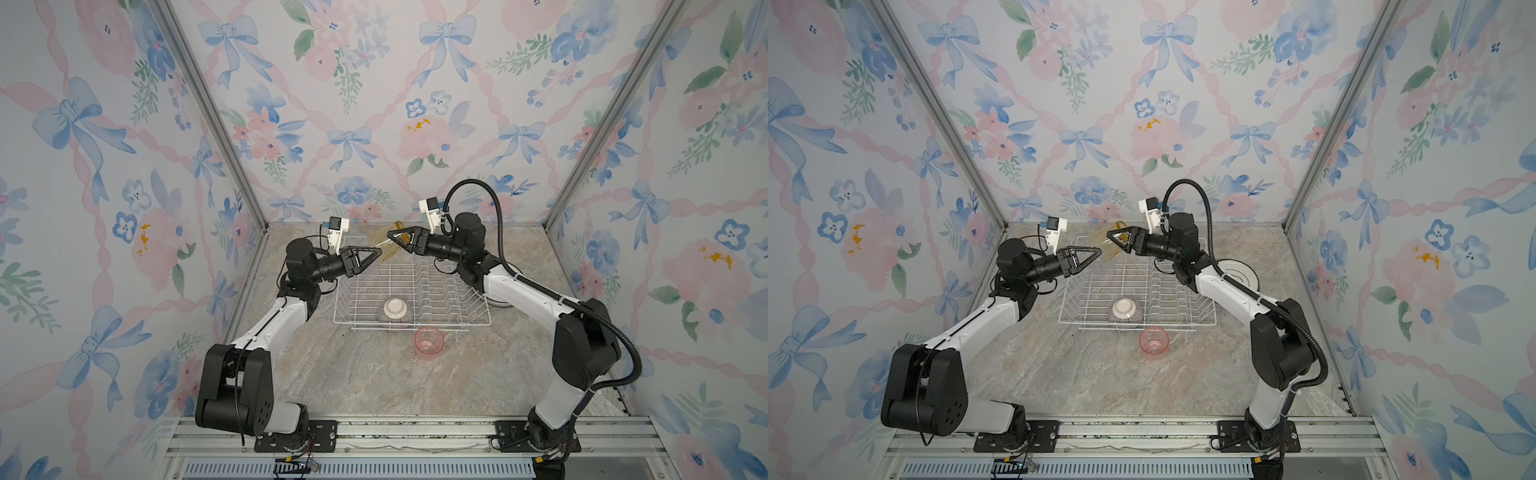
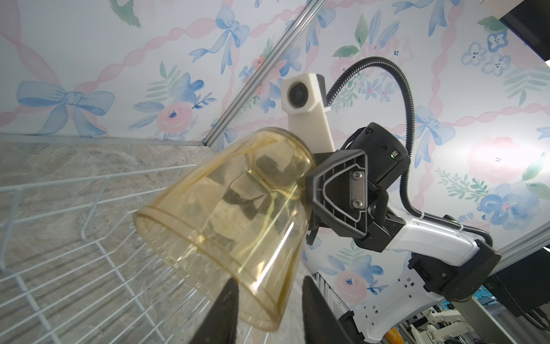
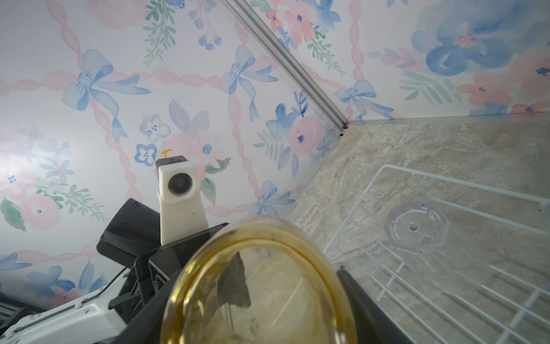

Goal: Unload the mixed dishes from the dish rack
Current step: 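Lift the yellow glass toward the left gripper while the left gripper opens toward it, then close the left gripper on the yellow glass held by the right gripper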

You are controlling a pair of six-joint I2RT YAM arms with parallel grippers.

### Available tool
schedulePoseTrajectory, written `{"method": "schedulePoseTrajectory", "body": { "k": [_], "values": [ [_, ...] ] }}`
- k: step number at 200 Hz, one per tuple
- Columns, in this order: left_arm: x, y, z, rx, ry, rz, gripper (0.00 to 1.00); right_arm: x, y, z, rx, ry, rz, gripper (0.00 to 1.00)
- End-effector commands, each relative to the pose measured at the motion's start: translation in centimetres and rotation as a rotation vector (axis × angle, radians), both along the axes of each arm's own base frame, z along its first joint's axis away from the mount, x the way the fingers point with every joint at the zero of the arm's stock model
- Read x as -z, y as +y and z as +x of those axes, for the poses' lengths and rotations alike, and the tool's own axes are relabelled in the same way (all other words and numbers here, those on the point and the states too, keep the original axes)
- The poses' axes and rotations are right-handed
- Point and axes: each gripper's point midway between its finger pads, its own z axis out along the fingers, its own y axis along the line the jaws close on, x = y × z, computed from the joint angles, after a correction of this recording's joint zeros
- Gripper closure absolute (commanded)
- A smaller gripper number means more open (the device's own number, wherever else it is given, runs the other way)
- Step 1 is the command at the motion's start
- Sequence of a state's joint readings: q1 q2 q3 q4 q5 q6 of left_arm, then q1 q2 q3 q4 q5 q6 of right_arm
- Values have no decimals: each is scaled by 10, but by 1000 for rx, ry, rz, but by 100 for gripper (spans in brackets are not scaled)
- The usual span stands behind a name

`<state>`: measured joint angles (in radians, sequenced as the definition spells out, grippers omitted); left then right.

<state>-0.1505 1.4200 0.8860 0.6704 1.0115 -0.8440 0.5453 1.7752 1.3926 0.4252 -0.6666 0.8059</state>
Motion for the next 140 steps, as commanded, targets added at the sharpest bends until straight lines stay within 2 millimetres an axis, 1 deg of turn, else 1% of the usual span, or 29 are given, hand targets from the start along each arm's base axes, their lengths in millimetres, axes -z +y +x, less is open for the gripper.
{"method": "schedulePoseTrajectory", "body": {
  "k": [1,36,39,42,63,67,73,76,81,84,87,90,98,121,128,134,140],
  "values": [
    [-11,-3,-1,17,-47,-18,67,-5,10,-2,-39,-10,49,60],
    [-19,-2,-2,9,-74,-41,69,2,18,-1,-54,14,66,61],
    [-19,-2,-2,9,-75,-42,72,2,18,-1,-55,16,69,61],
    [-19,-2,-2,9,-75,-42,73,1,18,-1,-55,15,74,61],
    [-17,-2,-1,12,-66,-42,76,2,20,-1,-60,22,84,61],
    [-16,-2,-1,11,-65,-42,80,2,21,-1,-62,21,84,62],
    [-16,-2,-1,7,-66,-43,83,1,21,-1,-64,20,84,61],
    [-16,-1,0,3,-67,-44,87,2,22,-2,-66,22,81,61],
    [-16,-1,0,-5,-68,-44,89,2,23,-3,-69,20,79,61],
    [-16,0,1,-9,-70,-45,94,3,23,-3,-71,19,77,61],
    [-17,0,1,-15,-71,-46,95,3,24,-3,-71,20,74,61],
    [-18,1,1,-20,-75,-47,100,4,24,-4,-72,20,71,61],
    [-19,2,1,-33,-80,-49,100,4,24,-4,-72,17,68,60],
    [-27,5,0,-53,-104,-53,100,6,25,-5,-72,14,57,53],
    [-29,4,-2,-51,-111,-54,100,7,25,-5,-71,12,52,49],
    [-31,4,-3,-49,-117,-54,100,8,25,-5,-69,12,49,41],
    [-32,4,-5,-44,-121,-54,100,9,24,-4,-64,12,46,27]
  ]
}}
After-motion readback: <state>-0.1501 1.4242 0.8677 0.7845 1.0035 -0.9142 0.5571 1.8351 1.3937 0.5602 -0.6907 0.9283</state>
